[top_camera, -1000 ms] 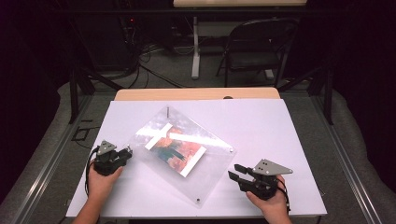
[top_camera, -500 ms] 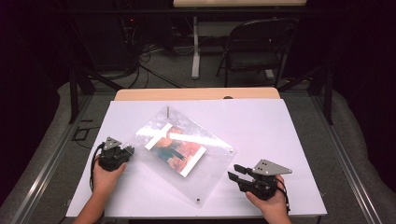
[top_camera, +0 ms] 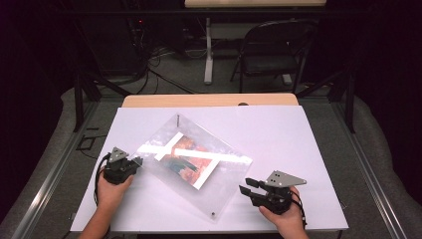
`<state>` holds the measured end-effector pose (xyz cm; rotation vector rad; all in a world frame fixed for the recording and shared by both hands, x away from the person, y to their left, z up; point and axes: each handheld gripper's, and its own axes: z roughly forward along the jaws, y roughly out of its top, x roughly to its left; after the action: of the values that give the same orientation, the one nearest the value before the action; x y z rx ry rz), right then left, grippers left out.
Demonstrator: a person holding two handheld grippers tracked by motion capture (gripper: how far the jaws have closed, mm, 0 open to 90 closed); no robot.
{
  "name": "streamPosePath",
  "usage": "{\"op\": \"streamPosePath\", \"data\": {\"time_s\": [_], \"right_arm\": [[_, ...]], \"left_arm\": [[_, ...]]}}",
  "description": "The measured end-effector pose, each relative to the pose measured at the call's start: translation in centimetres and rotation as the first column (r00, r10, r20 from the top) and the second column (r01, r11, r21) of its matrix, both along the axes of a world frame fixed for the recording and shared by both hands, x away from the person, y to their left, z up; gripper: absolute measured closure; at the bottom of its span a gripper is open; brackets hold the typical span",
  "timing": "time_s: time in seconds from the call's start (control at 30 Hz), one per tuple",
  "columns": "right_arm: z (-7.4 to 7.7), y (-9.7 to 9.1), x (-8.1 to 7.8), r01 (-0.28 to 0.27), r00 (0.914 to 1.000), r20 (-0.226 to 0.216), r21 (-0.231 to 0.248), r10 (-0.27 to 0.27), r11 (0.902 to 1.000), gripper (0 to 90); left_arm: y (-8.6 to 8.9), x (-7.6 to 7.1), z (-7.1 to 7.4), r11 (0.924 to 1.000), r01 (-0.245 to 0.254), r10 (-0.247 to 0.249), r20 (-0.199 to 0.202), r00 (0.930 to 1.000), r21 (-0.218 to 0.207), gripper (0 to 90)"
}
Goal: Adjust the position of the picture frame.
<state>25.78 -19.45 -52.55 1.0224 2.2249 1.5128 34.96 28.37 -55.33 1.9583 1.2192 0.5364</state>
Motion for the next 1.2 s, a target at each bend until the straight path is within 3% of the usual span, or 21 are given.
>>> {"op": "streamPosePath", "data": {"time_s": [0.23,0.33,0.47,0.63,0.67,0.9,1.03,1.2], "right_arm": [[0.1,1.5,-0.4,-0.078,0.9956,-0.052,0.007,0.078,0.997,70.9],[0.0,2.0,-0.5,-0.108,0.9924,-0.061,-0.009,0.107,0.9941,77.4],[-0.1,2.6,-0.7,-0.146,0.9863,-0.077,0.012,0.146,0.9893,86.8],[0.0,3.9,-1.2,-0.219,0.9715,-0.09,0.015,0.219,0.9757,90.0],[-0.1,4.5,-1.4,-0.244,0.9647,-0.098,0.014,0.245,0.9695,90.0],[-0.9,6.2,-1.7,-0.308,0.9434,-0.14,-0.039,0.3,0.9505,90.0],[-1.2,6.4,-1.7,-0.303,0.9444,-0.154,-0.065,0.29,0.9508,90.0],[-1.1,6.6,-1.8,-0.295,0.9508,-0.13,-0.104,0.282,0.9497,90.0]], "left_arm": [[-1.0,-1.2,1.4,0.9992,0.038,-0.038,0.014,0.9992,-0.013,82.2],[-1.8,-1.6,1.8,0.9977,0.063,-0.062,0.019,0.9979,-0.025,82.2],[-2.9,-1.8,2.1,0.9959,0.086,-0.086,0.016,0.9962,-0.025,82.3],[-3.6,-1.9,2.2,0.9947,0.098,-0.098,0.011,0.9952,-0.03,82.3],[-3.6,-1.9,2.2,0.9946,0.098,-0.098,0.012,0.9952,-0.035,82.2],[-3.8,-2.0,2.5,0.9932,0.1,-0.099,0.022,0.9948,-0.059,82.0],[-4.0,-2.2,2.6,0.9918,0.112,-0.11,0.025,0.9936,-0.062,82.0],[-4.2,-2.4,2.9,0.9889,0.127,-0.124,0.036,0.9916,-0.077,82.1]]}}
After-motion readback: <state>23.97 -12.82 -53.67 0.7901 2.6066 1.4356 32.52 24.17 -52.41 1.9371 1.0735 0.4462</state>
